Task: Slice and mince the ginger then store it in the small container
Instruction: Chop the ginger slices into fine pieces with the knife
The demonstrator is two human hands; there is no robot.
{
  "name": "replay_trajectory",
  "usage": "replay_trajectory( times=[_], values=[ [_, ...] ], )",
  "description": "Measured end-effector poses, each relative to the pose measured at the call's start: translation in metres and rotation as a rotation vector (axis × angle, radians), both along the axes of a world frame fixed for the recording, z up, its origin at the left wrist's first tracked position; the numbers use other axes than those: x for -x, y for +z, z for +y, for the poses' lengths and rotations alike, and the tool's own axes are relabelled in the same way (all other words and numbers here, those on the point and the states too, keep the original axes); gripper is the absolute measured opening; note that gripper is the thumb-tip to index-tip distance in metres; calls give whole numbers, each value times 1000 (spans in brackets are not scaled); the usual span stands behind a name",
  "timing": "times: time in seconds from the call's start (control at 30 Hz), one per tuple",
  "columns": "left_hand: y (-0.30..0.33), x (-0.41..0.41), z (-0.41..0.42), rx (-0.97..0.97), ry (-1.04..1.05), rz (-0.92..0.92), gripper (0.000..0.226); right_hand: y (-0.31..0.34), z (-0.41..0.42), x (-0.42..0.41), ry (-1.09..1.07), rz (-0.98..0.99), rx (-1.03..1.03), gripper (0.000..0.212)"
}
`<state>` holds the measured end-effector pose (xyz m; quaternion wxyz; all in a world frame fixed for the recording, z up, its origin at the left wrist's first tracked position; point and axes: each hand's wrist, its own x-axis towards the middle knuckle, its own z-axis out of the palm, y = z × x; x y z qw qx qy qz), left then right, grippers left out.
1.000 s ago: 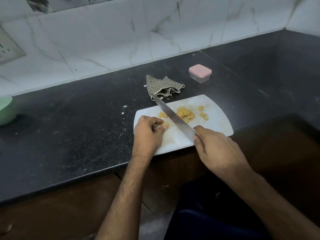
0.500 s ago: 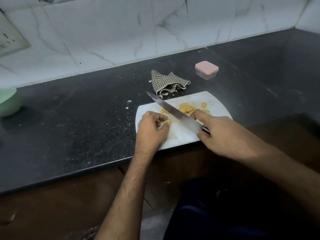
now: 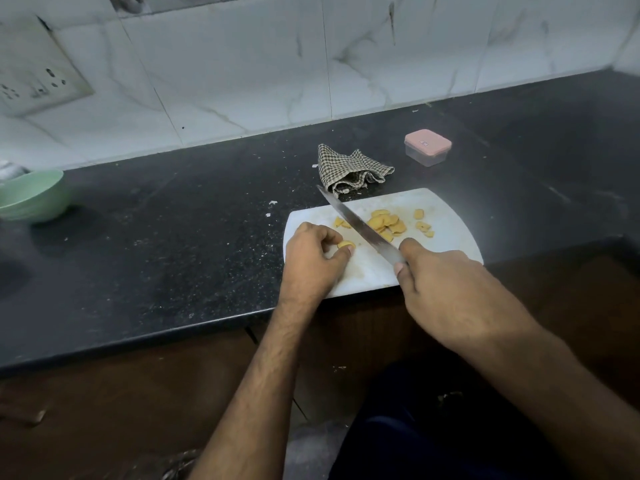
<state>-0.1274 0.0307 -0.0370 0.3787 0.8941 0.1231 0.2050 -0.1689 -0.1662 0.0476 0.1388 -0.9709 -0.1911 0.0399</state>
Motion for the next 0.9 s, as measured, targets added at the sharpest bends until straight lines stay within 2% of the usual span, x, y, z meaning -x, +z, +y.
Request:
replay_trajectory(
  times=[0.13,0.37,0.5,0.67,0.9],
  values=[
    [-1,1,0,-40,-22,-10,20,-1,-1,-7,18,4,95,9],
    [1,2,-10,-222,-47,42,23,-3,0,-17,17,-29,191,16],
    [-4,5,-14,-195,5,8,26,-3,3,-15,21,-7,203,8],
    [-4,2,-13,-158,10,21,20,2,3,-13,25,7,216,7],
    [-6,0,-12,-130,10,11,16,9,9,-14,34,95,280,24]
  ],
)
